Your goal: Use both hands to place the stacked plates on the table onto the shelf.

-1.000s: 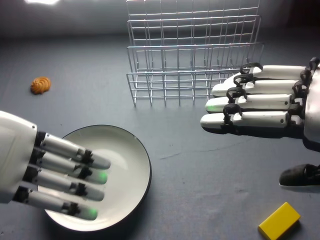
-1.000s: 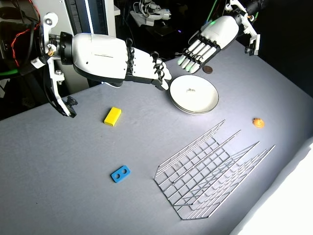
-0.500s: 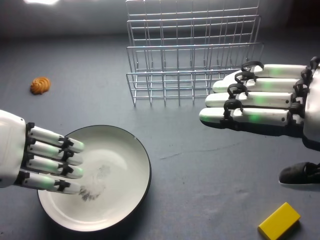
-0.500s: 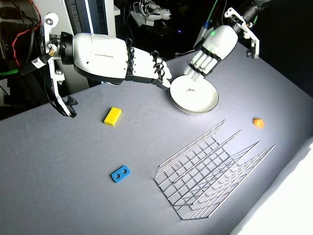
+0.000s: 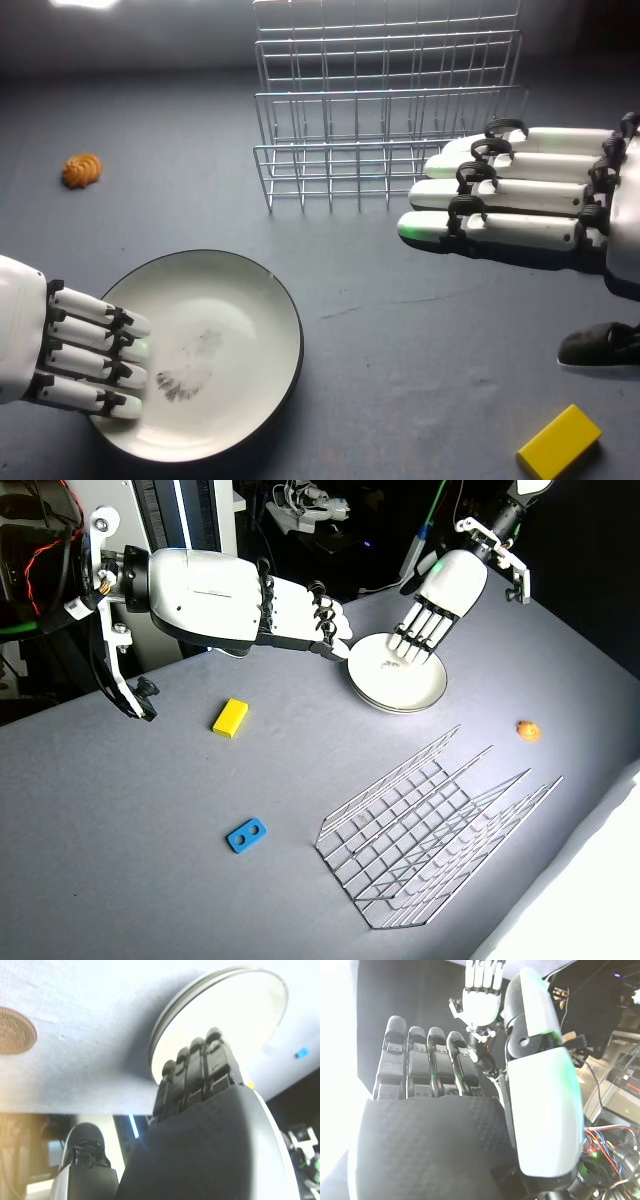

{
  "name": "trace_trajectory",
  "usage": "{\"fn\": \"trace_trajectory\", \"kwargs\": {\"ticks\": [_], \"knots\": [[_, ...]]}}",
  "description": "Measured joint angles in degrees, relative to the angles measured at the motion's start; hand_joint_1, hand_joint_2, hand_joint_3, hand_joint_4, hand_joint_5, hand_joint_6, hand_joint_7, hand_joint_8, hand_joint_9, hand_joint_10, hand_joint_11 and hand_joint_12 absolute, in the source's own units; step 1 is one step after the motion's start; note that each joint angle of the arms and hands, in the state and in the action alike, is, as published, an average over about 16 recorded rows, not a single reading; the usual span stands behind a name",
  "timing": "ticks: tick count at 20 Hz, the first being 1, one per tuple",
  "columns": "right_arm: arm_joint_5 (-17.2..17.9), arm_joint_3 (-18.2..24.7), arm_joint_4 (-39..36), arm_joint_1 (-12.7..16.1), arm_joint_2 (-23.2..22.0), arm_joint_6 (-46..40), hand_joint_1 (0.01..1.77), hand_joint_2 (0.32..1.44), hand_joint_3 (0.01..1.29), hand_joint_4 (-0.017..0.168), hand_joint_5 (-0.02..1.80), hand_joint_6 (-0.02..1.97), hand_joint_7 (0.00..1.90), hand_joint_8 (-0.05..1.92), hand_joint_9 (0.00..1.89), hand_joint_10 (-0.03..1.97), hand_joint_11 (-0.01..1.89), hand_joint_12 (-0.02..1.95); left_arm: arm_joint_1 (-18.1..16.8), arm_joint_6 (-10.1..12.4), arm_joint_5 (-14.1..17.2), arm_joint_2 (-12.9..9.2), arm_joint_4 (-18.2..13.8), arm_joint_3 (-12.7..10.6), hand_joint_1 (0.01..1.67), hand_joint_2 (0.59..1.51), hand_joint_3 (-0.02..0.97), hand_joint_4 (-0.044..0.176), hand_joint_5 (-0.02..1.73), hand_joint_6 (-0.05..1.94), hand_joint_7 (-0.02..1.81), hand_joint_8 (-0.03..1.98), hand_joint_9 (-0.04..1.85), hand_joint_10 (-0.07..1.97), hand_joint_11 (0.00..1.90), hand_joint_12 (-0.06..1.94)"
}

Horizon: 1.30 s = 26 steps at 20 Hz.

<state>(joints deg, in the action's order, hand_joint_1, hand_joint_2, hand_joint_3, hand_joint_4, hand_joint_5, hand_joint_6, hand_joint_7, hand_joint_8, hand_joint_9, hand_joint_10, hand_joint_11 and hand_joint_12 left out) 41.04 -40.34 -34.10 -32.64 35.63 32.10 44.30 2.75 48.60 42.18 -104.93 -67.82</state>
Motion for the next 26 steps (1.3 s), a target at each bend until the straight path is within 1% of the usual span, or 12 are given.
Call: {"fn": "trace_trajectory", "kwargs": {"ticks": [6, 11, 15, 20, 23, 26], "knots": [[-0.5, 0.0, 0.0, 0.0, 0.0, 0.7, 1.12, 1.06, 0.02, -0.003, 0.12, 0.02, 0.08, 0.01, 0.05, 0.00, 0.02, 0.32, 2.7, 0.1, -1.3, 0.9, 1.1, -0.9, 0.02, 1.127, 0.022, 0.003, 0.01, -0.01, 0.02, 0.00, 0.02, 0.01, 0.02, -0.01], [-1.2, 0.0, 0.0, 0.2, 0.2, 1.4, 1.15, 1.06, 0.02, -0.003, 0.13, 0.02, 0.08, 0.01, 0.04, 0.00, 0.02, 0.32, 4.2, 0.2, -2.0, 1.4, 2.6, -0.5, 0.02, 1.123, 0.022, -0.001, -0.01, -0.02, 0.01, 0.00, 0.02, 0.01, 0.02, -0.01], [-2.1, 0.0, 0.0, 0.5, 0.5, 2.6, 1.15, 1.06, 0.02, -0.003, 0.12, 0.02, 0.08, 0.01, 0.04, 0.00, 0.02, 0.33, 4.9, 0.3, -2.5, 1.6, 4.2, 1.1, 0.02, 1.120, 0.022, -0.004, -0.01, -0.02, 0.00, 0.00, 0.02, 0.01, 0.02, -0.01], [-4.0, 0.0, 0.1, 1.5, 1.5, 5.2, 1.15, 1.06, 0.02, -0.003, 0.09, 0.02, 0.05, 0.01, 0.03, 0.00, 0.02, 0.28, 4.8, 0.3, -4.2, 2.2, 6.5, 4.2, 0.02, 1.117, 0.021, -0.009, -0.01, -0.02, 0.01, 0.00, 0.02, 0.01, 0.02, -0.01], [-5.6, 0.0, 0.7, 2.6, 3.0, 8.2, 1.13, 1.06, 0.02, -0.003, 0.08, 0.02, 0.05, 0.01, 0.03, 0.00, 0.02, 0.28, 4.4, 0.3, -5.5, 2.5, 8.0, 6.0, 0.02, 1.117, 0.021, -0.010, -0.01, -0.02, 0.01, 0.01, 0.02, 0.01, 0.02, -0.01], [-7.4, -0.3, 1.7, 3.7, 5.5, 12.4, 1.12, 1.06, 0.02, -0.003, 0.07, 0.02, 0.05, 0.01, 0.04, 0.00, 0.02, 0.30, 4.1, 0.3, -6.6, 2.8, 9.2, 7.5, 0.02, 1.117, 0.021, -0.010, -0.01, -0.02, 0.01, 0.01, 0.02, 0.01, 0.02, -0.01]]}}
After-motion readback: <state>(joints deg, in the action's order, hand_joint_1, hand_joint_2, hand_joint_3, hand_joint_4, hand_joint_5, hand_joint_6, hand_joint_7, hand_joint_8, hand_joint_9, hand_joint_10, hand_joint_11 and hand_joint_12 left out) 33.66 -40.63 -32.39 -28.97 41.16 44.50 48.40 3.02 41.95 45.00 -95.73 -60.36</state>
